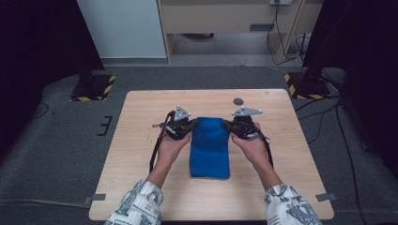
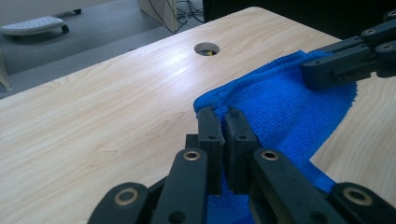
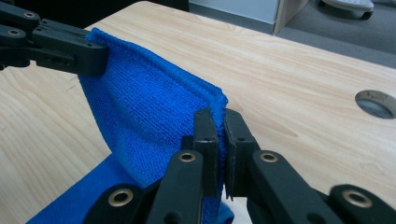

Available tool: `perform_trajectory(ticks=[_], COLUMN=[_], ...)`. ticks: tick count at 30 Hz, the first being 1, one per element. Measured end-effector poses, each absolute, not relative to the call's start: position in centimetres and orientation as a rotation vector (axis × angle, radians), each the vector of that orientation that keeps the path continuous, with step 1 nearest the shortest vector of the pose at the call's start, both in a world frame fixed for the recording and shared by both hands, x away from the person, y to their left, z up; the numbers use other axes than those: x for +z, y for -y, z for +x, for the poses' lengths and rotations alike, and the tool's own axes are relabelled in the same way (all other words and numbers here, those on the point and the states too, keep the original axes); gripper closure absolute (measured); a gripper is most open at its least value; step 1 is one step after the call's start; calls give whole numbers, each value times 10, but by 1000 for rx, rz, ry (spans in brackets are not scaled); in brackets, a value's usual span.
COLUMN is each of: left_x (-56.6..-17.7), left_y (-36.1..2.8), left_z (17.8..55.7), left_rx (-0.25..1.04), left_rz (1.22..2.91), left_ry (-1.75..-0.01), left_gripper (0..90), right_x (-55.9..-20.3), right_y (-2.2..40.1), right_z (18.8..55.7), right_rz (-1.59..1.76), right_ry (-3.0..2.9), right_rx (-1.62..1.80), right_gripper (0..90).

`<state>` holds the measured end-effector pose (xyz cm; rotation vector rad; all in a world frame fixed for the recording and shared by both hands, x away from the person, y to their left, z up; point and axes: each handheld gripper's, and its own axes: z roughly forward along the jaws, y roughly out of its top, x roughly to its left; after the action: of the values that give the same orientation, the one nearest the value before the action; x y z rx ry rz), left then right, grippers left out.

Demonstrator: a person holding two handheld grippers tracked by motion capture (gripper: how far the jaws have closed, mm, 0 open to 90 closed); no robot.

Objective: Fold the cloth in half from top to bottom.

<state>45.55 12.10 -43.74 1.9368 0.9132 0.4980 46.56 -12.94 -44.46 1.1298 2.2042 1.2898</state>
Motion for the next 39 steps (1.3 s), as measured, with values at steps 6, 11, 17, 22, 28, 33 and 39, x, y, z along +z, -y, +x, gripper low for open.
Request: perform_trajectory(ticks=[6,11,17,22,28,33,39], left_x=[-442,-442,-446,-453,-454,-454,-457], left_y=[-121,-124,-127,-129,-130,-132,-132], left_z=[451,446,442,438,438,437,434], left_rx=[487,488,478,460,461,456,450], left_rz=[1933,1930,1934,1935,1932,1933,1931], left_ry=[-916,-914,-925,-935,-936,-935,-931], left_gripper=[862,862,854,843,832,826,822], right_x=[-448,-448,-450,-453,-453,-454,-457], right_y=[132,131,129,127,126,126,128], right_z=[459,455,449,448,446,445,443], right_rz=[1122,1109,1096,1095,1086,1086,1092], right_ry=[-2208,-2215,-2230,-2242,-2248,-2250,-2247], right_rx=[1301,1306,1319,1321,1333,1340,1356], right_gripper=[859,860,861,863,863,864,864])
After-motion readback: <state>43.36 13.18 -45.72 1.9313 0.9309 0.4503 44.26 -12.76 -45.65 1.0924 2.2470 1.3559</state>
